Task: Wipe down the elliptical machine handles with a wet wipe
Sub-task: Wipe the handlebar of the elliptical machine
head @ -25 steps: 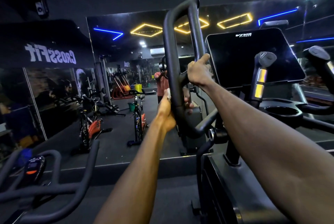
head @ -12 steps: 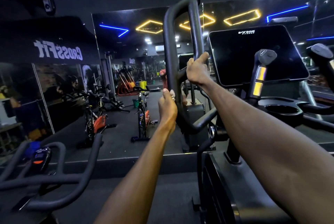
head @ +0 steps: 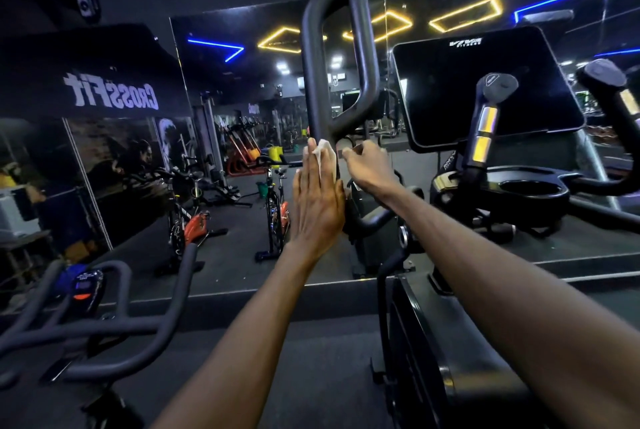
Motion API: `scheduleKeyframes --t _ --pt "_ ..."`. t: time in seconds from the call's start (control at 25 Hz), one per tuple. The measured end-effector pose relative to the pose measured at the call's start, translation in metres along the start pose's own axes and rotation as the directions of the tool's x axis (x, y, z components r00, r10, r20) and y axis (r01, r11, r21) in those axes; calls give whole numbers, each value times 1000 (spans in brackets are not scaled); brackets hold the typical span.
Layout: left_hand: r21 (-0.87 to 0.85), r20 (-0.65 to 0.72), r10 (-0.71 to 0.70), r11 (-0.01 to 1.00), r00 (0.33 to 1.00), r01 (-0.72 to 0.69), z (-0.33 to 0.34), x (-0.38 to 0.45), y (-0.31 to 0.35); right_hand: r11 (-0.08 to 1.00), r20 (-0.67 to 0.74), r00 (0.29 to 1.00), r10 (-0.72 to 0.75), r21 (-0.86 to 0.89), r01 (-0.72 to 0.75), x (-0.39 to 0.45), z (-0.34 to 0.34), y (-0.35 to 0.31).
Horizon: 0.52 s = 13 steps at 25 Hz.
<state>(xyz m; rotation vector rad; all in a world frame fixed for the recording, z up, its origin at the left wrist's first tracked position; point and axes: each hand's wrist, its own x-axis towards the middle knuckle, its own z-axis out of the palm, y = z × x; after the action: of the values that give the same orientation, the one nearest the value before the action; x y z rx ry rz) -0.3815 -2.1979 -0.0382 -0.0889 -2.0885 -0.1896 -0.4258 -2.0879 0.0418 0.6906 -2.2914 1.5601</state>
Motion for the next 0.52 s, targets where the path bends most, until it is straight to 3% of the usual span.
scheduleKeyframes --t 0.16,0.28,0.4,0.52 --pt "-130 16 -36 991 999 37 -8 0 6 966 -4 999 -34 255 34 -32 14 -2" --pt "-236 19 16 972 1000 -11 -10 -21 3 962 -35 995 -94 253 100 -52 22 20" --pt "-400 2 -46 915 999 43 -19 -21 5 953 -159 982 -103 266 143 -54 19 26" --pt "-332 -126 0 942 992 -42 -21 -16 -1 900 -197 959 -204 348 263 -63 23 18"
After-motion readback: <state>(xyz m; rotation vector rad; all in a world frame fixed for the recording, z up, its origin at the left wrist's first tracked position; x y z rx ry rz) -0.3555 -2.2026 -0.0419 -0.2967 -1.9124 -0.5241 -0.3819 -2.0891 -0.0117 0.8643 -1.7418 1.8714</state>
